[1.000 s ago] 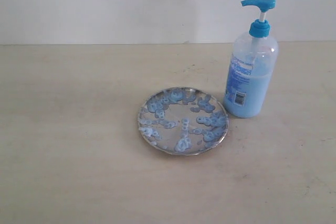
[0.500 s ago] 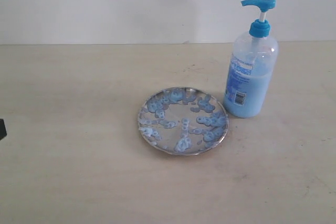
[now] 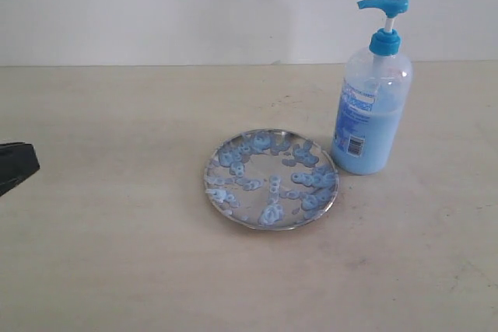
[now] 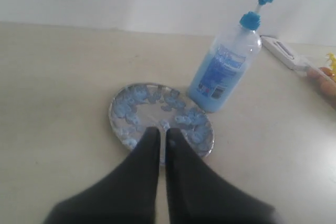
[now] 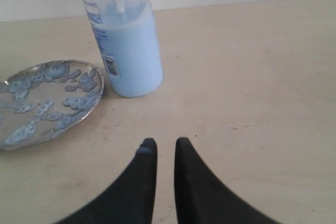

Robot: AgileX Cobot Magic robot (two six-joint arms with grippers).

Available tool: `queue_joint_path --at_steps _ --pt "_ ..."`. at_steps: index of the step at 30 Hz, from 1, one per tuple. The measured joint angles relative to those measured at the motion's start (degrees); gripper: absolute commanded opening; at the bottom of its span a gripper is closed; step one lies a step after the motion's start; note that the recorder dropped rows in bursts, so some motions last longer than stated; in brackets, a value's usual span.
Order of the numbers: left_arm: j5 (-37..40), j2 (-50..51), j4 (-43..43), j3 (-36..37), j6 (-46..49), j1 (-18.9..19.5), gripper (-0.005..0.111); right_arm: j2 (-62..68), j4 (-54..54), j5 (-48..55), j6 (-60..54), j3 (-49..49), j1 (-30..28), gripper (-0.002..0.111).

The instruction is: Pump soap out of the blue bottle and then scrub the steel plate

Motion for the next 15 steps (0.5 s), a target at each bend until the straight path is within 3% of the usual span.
queue_joint_path --at_steps 3,7,10,15 --pt "3.3 6.5 0.0 -4.4 -2.0 0.0 0.004 0.0 -0.6 -0.1 -1.0 0.0 0.0 0.008" --pt "14.7 22.8 -0.2 -18.6 2.6 0.0 0.004 0.0 -0.7 -0.1 -1.3 0.0 0.0 0.008" --pt "22.0 38.2 -5.7 -32.0 14.5 0.0 0.004 0.0 -0.7 -0.2 -1.4 0.0 0.0 0.008" --pt "35.4 63.0 -22.2 -55.3 34.2 0.0 0.004 0.0 -0.7 -0.2 -1.4 0.0 0.0 0.008"
